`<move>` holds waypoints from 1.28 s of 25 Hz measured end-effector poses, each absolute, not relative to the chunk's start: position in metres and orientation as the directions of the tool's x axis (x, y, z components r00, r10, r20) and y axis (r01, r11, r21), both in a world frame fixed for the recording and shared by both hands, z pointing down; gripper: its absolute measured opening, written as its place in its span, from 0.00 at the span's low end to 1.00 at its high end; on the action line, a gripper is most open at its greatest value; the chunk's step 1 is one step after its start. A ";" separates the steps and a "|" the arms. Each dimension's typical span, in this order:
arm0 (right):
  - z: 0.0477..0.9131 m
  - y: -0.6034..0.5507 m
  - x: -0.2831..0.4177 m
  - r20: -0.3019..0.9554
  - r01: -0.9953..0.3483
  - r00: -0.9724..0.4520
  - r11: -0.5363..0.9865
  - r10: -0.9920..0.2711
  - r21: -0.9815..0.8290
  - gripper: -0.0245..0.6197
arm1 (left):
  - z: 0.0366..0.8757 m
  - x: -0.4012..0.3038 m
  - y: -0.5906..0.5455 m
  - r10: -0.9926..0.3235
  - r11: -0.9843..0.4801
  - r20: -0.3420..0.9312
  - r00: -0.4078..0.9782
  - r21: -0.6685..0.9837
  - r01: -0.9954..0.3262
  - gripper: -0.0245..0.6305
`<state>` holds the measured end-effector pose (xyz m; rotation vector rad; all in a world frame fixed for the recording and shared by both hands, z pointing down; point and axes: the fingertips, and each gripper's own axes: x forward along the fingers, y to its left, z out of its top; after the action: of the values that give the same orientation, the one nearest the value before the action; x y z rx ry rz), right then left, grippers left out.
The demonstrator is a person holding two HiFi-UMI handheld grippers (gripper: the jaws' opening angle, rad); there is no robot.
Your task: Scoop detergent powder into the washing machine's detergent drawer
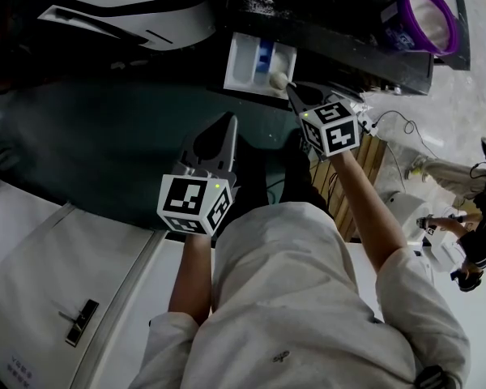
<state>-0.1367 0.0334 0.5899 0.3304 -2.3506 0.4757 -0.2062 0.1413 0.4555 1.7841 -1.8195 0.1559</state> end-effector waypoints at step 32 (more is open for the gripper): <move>0.582 0.039 -0.150 0.727 -0.123 -0.651 0.976 -0.218 0.182 0.05 | 0.457 -0.210 0.143 -0.879 0.107 0.473 0.057 0.312 -0.944 0.07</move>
<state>-0.1499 0.0390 0.5823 0.2365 -2.2865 -0.1471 -0.2096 0.1433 0.4572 1.7755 -1.8250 0.1483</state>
